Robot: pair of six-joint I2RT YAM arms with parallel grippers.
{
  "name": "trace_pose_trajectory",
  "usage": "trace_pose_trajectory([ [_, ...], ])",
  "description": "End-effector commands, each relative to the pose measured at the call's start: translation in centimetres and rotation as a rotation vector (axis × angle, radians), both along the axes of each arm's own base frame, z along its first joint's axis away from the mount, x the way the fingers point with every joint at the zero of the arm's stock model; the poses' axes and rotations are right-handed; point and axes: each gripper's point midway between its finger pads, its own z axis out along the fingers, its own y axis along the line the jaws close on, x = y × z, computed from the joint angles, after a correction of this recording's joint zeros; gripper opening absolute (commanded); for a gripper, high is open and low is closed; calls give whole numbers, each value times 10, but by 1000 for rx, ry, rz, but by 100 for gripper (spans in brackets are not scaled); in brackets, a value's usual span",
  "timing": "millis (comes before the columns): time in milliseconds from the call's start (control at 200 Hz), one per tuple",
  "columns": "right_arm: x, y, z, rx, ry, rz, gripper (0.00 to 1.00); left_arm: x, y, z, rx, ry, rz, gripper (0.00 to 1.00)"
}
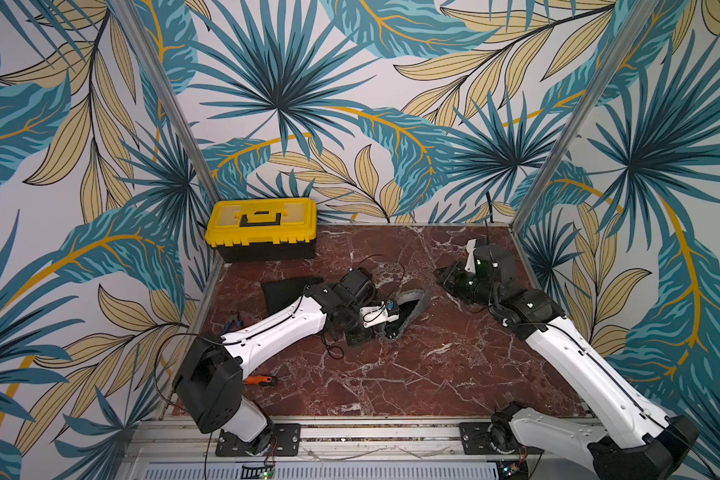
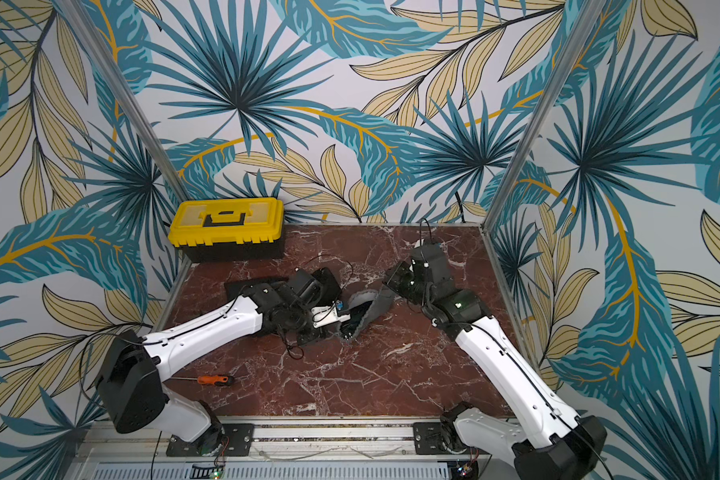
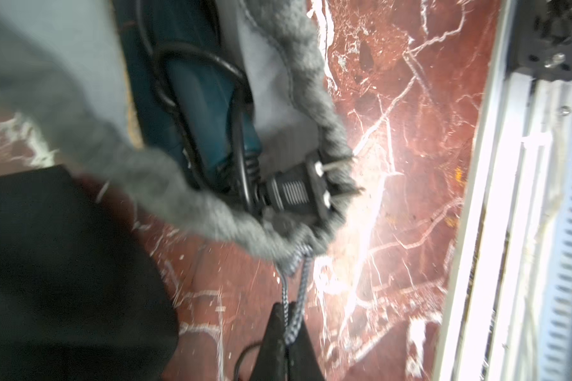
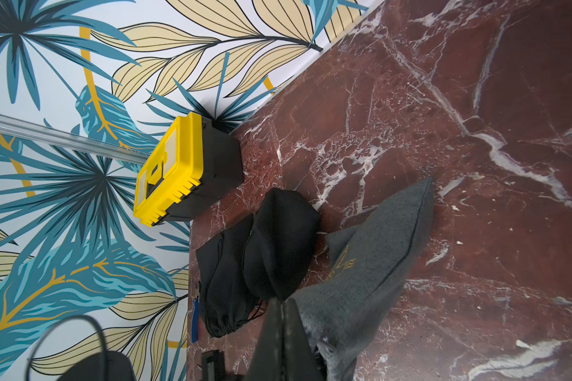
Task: Pack away hair dryers
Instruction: Pull the drawstrings on both sides of the drawstring bag.
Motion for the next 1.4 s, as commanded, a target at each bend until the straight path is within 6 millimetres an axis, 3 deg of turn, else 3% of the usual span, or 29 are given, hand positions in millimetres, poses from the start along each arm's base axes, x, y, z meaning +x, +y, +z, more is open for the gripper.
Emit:
trace_pose_trajectory([
  [0,-6,-16,13,-47,-30,-26,0,6,6,56,-56,-56,-3,0],
  [280,-14,-31,16,-98,-15,-41,0,15,0,156,-210,-152,21,0],
  [421,-11,-31,-3,-109,54,-14,0,25,-2,206,-347,-156,73,0],
  [511,-12,-31,-4,-104,54,-15,0,32,-3,236,-412,-189,89,0],
  [661,-16,-36,8,-95,21,-23,0,49,-7,238,-422,-177,112,0],
  [846,-27,-46,7,-117,26,-32,0,66,6,240,-474,-106,180,0],
  [1021,-38,-60,1,-151,49,-52,0,93,42,249,-517,-105,272,0],
  [1227,-63,-89,-5,-214,88,-112,0,123,86,245,-572,-58,379,0],
  [1392,-84,-116,-7,-269,111,-193,0,138,112,260,-608,-101,415,0],
])
